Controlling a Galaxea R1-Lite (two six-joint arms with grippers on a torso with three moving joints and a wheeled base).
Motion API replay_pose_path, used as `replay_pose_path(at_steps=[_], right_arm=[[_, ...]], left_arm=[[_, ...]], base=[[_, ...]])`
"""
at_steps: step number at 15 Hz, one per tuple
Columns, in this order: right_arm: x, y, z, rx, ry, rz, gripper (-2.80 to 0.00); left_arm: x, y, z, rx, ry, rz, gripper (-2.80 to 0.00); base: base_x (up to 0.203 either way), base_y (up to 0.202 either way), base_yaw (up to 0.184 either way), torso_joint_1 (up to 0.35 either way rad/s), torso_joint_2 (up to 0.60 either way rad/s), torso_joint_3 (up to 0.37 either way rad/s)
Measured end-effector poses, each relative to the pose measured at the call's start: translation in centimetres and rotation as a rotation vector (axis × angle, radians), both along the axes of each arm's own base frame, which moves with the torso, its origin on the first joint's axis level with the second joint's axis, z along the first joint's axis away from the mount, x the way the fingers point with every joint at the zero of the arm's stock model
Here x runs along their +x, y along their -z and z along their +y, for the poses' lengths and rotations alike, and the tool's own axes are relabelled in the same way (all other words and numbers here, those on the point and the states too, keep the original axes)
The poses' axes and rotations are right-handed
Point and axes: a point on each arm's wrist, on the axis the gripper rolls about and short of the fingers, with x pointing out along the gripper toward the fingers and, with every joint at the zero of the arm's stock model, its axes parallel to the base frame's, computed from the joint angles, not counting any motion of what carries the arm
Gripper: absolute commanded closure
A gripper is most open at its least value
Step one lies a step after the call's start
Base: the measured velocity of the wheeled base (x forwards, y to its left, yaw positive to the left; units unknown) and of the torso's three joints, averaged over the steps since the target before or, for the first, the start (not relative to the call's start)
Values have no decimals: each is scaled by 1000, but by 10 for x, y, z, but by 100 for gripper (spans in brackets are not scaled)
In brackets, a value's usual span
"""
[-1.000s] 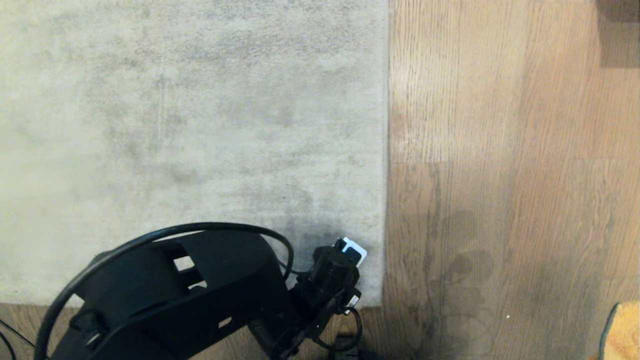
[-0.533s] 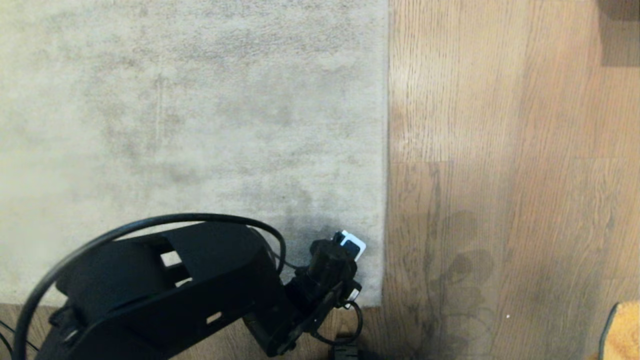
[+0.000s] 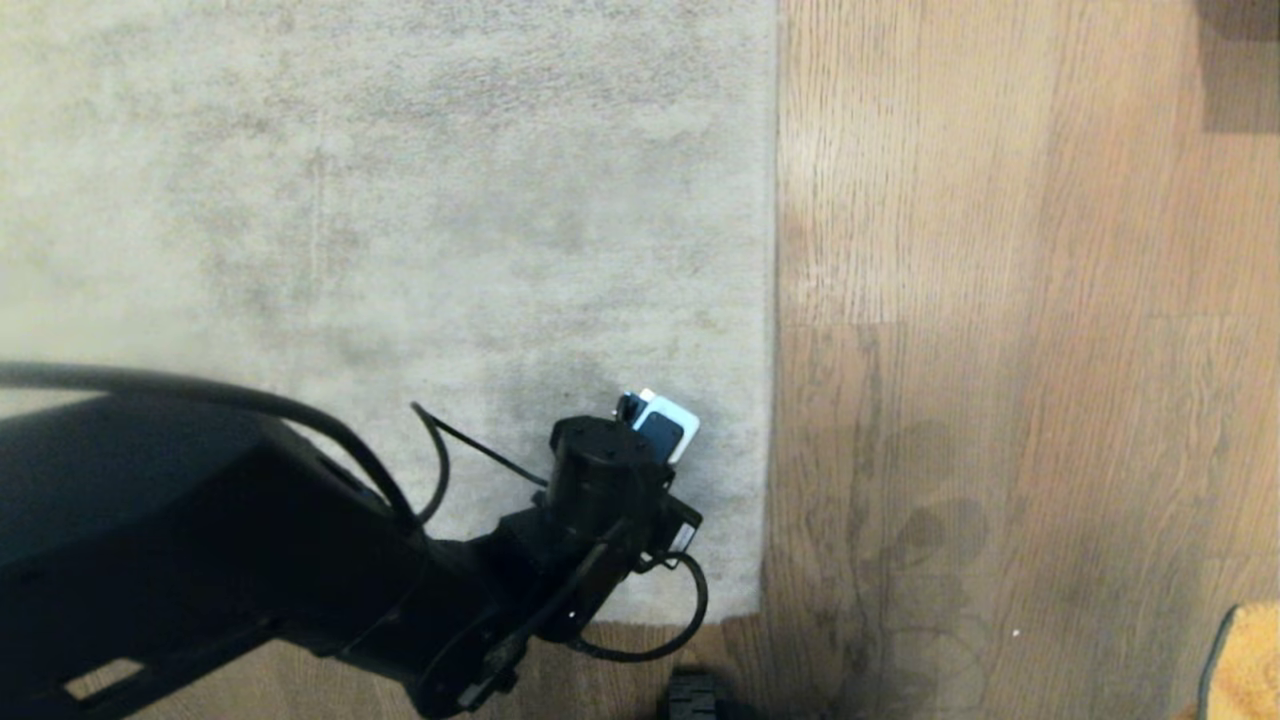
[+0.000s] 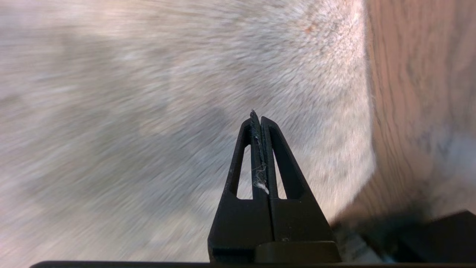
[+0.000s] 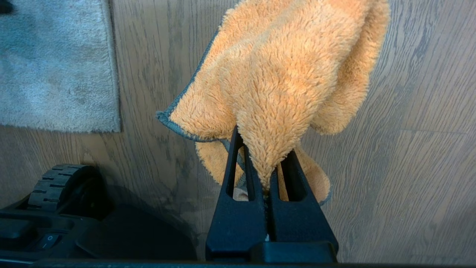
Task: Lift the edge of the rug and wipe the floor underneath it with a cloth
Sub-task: Lay down the carpet, then put down the rag
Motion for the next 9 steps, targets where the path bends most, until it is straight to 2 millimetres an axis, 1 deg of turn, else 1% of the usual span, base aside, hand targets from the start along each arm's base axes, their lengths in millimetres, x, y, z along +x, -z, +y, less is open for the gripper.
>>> replay_pose_path(at_steps=[3, 9], right_arm=[[0, 0, 0, 0, 0, 0, 0], [0, 0, 0, 0, 0, 0, 0]], left_arm=[[-24, -21, 30, -1, -8, -2, 0], [-68, -51, 107, -1, -94, -25, 0]], base=[[0, 0, 0, 0, 0, 0], [0, 0, 0, 0, 0, 0]])
